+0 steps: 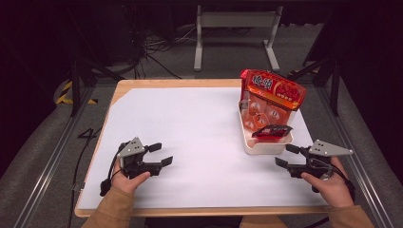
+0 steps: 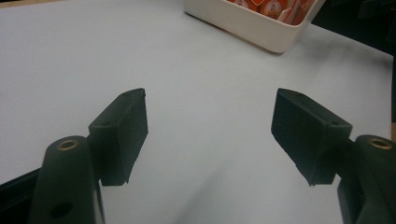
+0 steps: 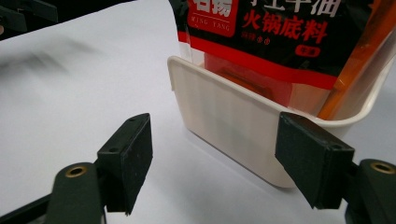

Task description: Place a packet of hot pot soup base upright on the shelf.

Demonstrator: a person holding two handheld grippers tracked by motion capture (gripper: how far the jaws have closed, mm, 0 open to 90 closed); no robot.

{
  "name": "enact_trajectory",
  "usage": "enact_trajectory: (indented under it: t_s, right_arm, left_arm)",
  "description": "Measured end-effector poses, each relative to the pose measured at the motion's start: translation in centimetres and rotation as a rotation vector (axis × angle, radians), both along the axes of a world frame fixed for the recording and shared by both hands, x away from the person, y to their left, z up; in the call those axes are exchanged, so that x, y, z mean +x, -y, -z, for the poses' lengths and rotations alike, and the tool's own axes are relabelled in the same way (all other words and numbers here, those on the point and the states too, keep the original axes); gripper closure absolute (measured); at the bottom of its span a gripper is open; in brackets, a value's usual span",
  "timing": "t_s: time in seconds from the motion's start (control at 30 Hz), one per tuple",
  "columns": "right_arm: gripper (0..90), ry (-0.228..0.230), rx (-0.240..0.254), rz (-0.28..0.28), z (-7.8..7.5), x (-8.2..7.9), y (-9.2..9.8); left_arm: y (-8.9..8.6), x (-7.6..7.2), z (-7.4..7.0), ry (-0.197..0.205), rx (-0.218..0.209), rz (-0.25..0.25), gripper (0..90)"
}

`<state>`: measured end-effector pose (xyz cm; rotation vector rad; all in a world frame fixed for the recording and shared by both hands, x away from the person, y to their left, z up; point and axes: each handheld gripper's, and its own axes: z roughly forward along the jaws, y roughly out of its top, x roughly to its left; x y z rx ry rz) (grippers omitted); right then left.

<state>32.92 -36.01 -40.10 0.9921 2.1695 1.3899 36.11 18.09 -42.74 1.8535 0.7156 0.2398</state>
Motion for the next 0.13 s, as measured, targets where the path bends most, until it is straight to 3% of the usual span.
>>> enact_trajectory:
  t_s: [0.13]
  right_arm:
    - [27.9,0.007,0.000,-0.001,-0.04,-0.05,-0.02]
  left_arm:
    - [-0.16,0.02,-0.07,0.004,-0.003,-0.001,27.7]
